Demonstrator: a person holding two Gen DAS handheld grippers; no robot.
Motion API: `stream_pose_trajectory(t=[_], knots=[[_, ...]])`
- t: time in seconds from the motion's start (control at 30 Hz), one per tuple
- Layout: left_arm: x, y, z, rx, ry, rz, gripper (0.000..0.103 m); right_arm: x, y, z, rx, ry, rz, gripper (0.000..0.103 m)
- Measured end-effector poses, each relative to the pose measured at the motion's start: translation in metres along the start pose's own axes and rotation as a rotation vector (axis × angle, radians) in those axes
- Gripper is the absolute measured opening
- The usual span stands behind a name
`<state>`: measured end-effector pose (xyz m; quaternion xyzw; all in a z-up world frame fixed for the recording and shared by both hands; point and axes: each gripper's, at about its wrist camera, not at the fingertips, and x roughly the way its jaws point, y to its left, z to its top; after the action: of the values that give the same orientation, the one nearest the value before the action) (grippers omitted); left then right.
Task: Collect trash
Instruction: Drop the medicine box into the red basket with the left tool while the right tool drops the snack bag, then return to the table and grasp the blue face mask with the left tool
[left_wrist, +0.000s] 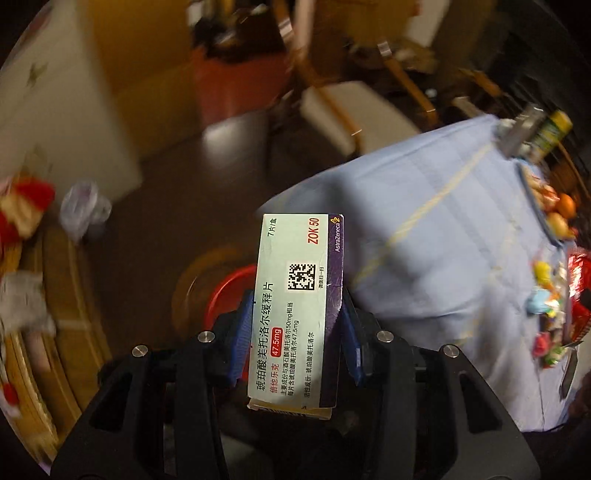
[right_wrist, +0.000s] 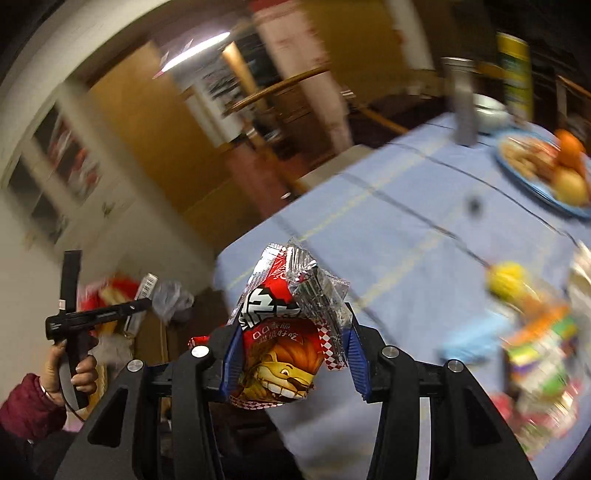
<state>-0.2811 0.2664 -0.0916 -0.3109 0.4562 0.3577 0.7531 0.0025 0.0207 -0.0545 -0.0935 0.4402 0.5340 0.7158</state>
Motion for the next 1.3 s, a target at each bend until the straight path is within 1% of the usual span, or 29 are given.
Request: stream_pose_trajectory(t=[0.07,0.1,0.13,0.17,0.2,0.23,0.27,0.3,0.33,0.4,0.47,0.53,0.63,0.7,0.77,0.83,0.87,0.93,0.97,1.03,1.1,1.2,1.23,1.27,1.3], knots=[[0.024,0.021,-0.004,-0.022,0.055,-0.027,0.044,0.013,0.018,0.010,-0.052,0.029,-0.011,0.047],[0.036,0.028,-0.005,-0.022,0.081,-0.044,0.044,0.017,0.026,0.016,-0.081,0.035,-0.034,0.047],[0.050,0.029,-0.004,-0.016,0.106,-0.055,0.044,0.020,0.032,0.022,-0.107,0.040,-0.070,0.047],[0.070,0.029,-0.003,-0.001,0.147,-0.072,0.045,0.023,0.037,0.025,-0.116,0.043,-0.090,0.048],[0.080,0.027,-0.003,0.009,0.169,-0.081,0.046,0.024,0.040,0.029,-0.122,0.047,-0.114,0.048],[0.091,0.029,-0.003,0.021,0.198,-0.083,0.048,0.026,0.042,0.032,-0.125,0.056,-0.135,0.048],[0.104,0.030,-0.005,0.032,0.234,-0.060,0.056,0.027,0.045,0.033,-0.125,0.063,-0.147,0.048],[0.113,0.030,-0.006,0.039,0.258,-0.036,0.059,0.031,0.050,0.033,-0.126,0.073,-0.154,0.048],[0.119,0.032,-0.005,0.046,0.272,-0.027,0.059,0.034,0.054,0.035,-0.127,0.084,-0.153,0.048],[0.124,0.035,-0.003,0.061,0.293,-0.031,0.063,0.047,0.066,0.037,-0.142,0.114,-0.140,0.049],[0.118,0.043,0.002,0.060,0.285,-0.031,0.066,0.065,0.085,0.040,-0.174,0.157,-0.102,0.049],[0.108,0.054,0.006,0.047,0.260,-0.021,0.068,0.088,0.108,0.041,-0.226,0.205,-0.048,0.049],[0.087,0.079,0.008,-0.015,0.210,0.015,0.069,0.123,0.139,0.041,-0.319,0.294,0.023,0.049],[0.070,0.097,0.004,-0.058,0.177,0.057,0.071,0.157,0.165,0.034,-0.395,0.391,0.074,0.049],[0.052,0.114,-0.006,-0.086,0.151,0.113,0.073,0.185,0.186,0.024,-0.458,0.464,0.099,0.050],[0.037,0.125,-0.019,-0.099,0.140,0.153,0.075,0.216,0.204,0.009,-0.536,0.512,0.080,0.054],[0.030,0.131,-0.025,-0.107,0.135,0.171,0.075,0.229,0.213,0.003,-0.563,0.526,0.062,0.059],[0.022,0.143,-0.035,-0.106,0.129,0.207,0.076,0.248,0.220,-0.005,-0.576,0.551,0.053,0.060],[0.019,0.145,-0.037,-0.104,0.126,0.219,0.076,0.256,0.223,-0.006,-0.561,0.571,0.056,0.060],[0.019,0.150,-0.040,-0.104,0.120,0.230,0.077,0.259,0.224,-0.001,-0.538,0.571,0.062,0.060],[0.021,0.155,-0.034,-0.106,0.122,0.205,0.077,0.245,0.224,0.006,-0.537,0.533,0.049,0.061],[0.032,0.143,-0.013,-0.064,0.114,0.157,0.077,0.219,0.214,0.021,-0.506,0.475,0.039,0.065],[0.035,0.137,-0.004,-0.045,0.109,0.140,0.077,0.215,0.210,0.025,-0.487,0.462,0.044,0.066],[0.039,0.125,0.010,-0.015,0.102,0.105,0.077,0.206,0.203,0.030,-0.453,0.452,0.055,0.067],[0.042,0.119,0.015,-0.001,0.100,0.087,0.077,0.202,0.200,0.034,-0.422,0.447,0.068,0.067]])
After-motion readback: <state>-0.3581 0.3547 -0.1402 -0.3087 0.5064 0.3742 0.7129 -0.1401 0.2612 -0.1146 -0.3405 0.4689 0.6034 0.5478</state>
